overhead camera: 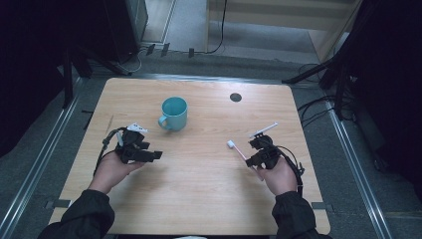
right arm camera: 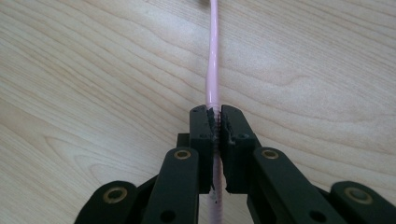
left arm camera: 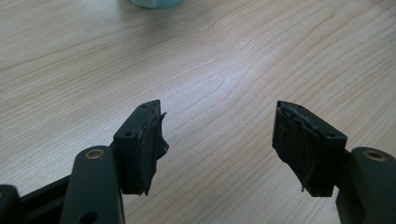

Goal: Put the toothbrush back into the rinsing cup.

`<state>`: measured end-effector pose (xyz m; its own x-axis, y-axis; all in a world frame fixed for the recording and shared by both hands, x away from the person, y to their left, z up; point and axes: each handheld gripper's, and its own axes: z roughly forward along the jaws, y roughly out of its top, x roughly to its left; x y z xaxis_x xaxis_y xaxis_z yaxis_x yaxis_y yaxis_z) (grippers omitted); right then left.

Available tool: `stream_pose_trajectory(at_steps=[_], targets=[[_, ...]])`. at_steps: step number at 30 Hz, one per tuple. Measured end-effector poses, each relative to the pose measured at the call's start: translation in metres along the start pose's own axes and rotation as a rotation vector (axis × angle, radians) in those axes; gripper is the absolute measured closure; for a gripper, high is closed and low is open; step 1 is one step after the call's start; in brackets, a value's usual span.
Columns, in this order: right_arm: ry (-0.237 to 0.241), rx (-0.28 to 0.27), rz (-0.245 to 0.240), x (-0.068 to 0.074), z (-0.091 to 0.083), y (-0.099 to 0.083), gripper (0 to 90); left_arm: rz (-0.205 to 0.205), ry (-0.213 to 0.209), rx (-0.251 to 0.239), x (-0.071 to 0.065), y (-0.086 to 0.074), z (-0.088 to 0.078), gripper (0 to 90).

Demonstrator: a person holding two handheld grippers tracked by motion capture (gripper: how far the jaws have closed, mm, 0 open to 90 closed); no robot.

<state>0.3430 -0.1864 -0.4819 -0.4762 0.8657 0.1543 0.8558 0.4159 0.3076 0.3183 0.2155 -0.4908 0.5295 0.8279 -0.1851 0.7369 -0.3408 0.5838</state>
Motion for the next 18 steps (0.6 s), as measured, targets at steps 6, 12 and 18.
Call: stream_pose_trajectory(at_steps=[6,12,18], targets=[[0.01,-0.018,-0.004,0.0,-0.003,0.0,85.0,0.0,0.004,-0.004,0.0,0.0,0.0,33.4],[0.024,-0.058,-0.002,0.001,-0.011,0.002,85.0,-0.001,0.001,-0.002,0.0,0.0,0.0,33.4],[0.026,-0.151,-0.046,0.002,-0.02,0.003,85.0,-0.001,0.003,-0.003,0.001,0.0,-0.001,33.4]])
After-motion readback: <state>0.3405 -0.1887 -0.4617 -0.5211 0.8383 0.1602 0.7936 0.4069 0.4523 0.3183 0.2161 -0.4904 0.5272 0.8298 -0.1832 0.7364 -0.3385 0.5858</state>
